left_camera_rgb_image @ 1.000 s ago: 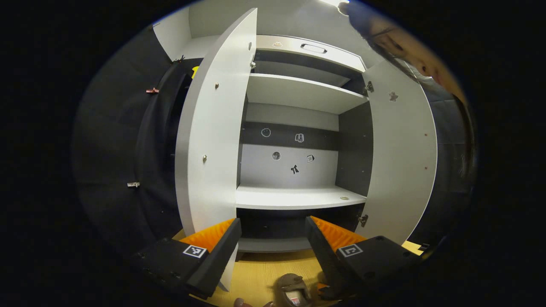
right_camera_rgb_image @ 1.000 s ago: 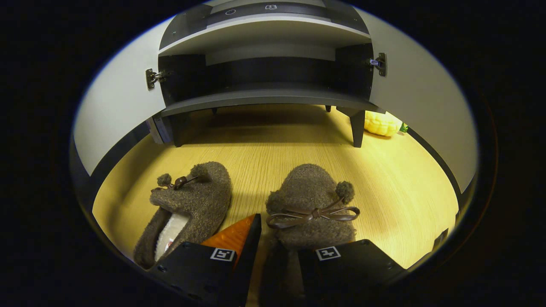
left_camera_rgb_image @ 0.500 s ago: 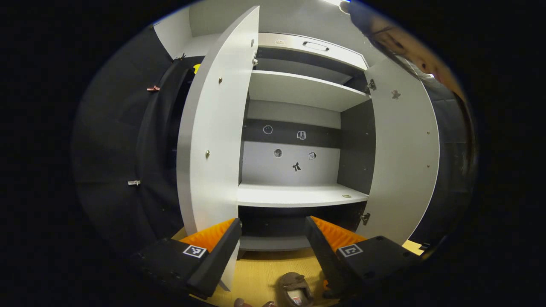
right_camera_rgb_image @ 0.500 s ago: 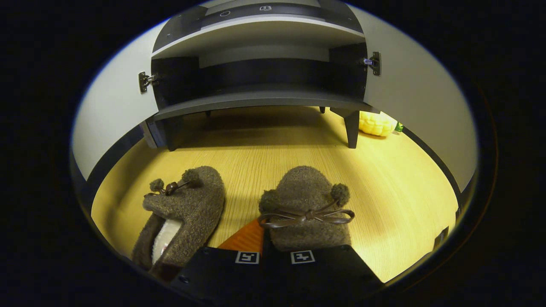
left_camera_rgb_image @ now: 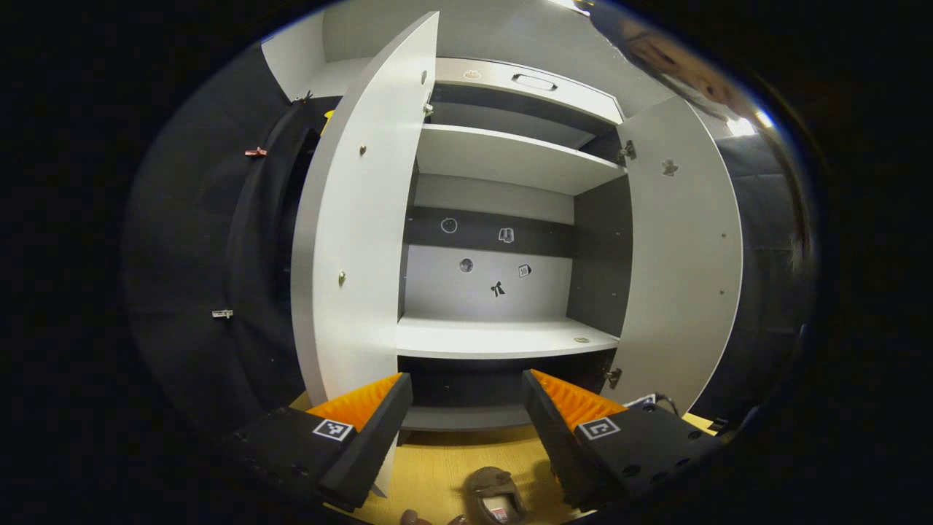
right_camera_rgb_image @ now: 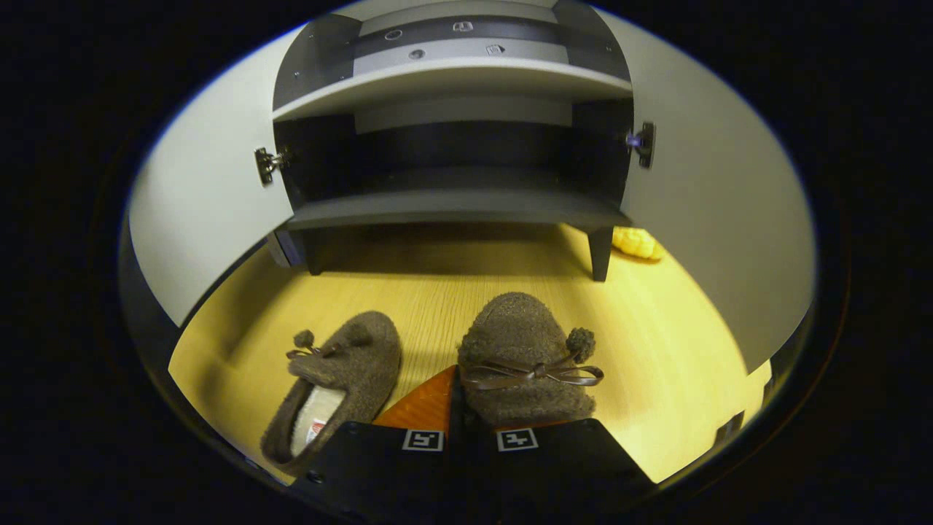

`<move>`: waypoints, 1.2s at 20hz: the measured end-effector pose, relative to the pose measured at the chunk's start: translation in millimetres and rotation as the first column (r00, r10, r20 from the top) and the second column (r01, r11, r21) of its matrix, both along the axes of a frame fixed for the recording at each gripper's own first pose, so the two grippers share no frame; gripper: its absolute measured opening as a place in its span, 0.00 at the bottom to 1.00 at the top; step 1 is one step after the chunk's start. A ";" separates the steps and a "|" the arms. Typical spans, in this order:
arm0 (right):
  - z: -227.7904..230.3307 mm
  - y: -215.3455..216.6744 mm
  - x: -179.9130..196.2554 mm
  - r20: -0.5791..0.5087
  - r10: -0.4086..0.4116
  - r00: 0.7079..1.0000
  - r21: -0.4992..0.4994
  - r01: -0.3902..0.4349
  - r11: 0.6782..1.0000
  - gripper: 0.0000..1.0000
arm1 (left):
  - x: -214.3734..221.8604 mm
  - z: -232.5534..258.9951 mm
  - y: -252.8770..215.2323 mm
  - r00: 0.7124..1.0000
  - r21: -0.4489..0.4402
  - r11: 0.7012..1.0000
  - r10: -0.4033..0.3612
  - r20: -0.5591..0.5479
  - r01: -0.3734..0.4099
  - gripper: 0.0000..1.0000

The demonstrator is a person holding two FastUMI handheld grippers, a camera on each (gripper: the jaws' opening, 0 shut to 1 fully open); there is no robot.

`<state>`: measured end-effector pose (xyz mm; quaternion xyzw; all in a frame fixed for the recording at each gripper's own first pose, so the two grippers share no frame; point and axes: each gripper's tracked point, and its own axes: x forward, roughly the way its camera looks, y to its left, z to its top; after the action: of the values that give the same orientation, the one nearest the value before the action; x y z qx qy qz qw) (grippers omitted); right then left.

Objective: Grab one shoe with the right hand and put it into the shoe cabinet, grab the other shoe with the left hand and put it into the shoe cabinet; then close the right door with the right hand and the left door with the left hand.

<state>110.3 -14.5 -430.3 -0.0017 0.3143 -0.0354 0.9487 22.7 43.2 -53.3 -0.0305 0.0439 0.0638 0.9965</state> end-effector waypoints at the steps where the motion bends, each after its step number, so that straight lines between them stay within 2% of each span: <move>1: 22.9 2.3 3.2 0.027 0.011 1.000 0.004 -0.011 1.000 0.12 | -2.3 2.2 -1.1 1.000 0.001 1.000 -0.005 -0.002 0.005 0.96; 7: 170.5 10.9 44.2 0.204 0.050 0.978 -0.013 -0.048 0.999 0.12 | -22.4 15.1 -20.6 0.998 -0.047 0.997 -0.054 -0.012 0.054 0.96; 14: 279.4 6.5 108.8 0.330 0.058 0.942 -0.065 -0.039 0.997 0.12 | -28.3 30.0 -29.4 0.996 -0.049 0.995 -0.086 0.008 0.086 0.96; 15: 291.6 2.9 120.5 0.347 0.053 0.936 -0.075 -0.029 0.997 0.15 | -28.1 31.9 -29.8 0.996 -0.054 0.995 -0.087 0.009 0.087 0.96; 17: 314.8 -6.0 148.9 0.367 0.039 0.929 -0.078 -0.011 0.997 0.12 | -28.2 36.3 -32.1 0.995 -0.074 0.993 -0.095 0.016 0.096 0.96; 20: 332.4 -13.8 193.3 0.344 0.024 0.939 -0.051 -0.007 0.999 0.12 | -25.8 35.5 -32.9 0.995 -0.083 0.991 -0.102 0.008 0.103 0.96; 24: 329.9 -18.8 250.8 0.292 0.008 0.956 -0.004 -0.007 1.000 0.12 | -24.8 33.2 -28.8 0.997 -0.075 0.994 -0.076 -0.017 0.074 0.96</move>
<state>361.0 -33.3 -100.4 0.0011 0.1706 -0.0320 0.9848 -2.1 14.3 -20.1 -0.0652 0.0574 0.0249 0.9959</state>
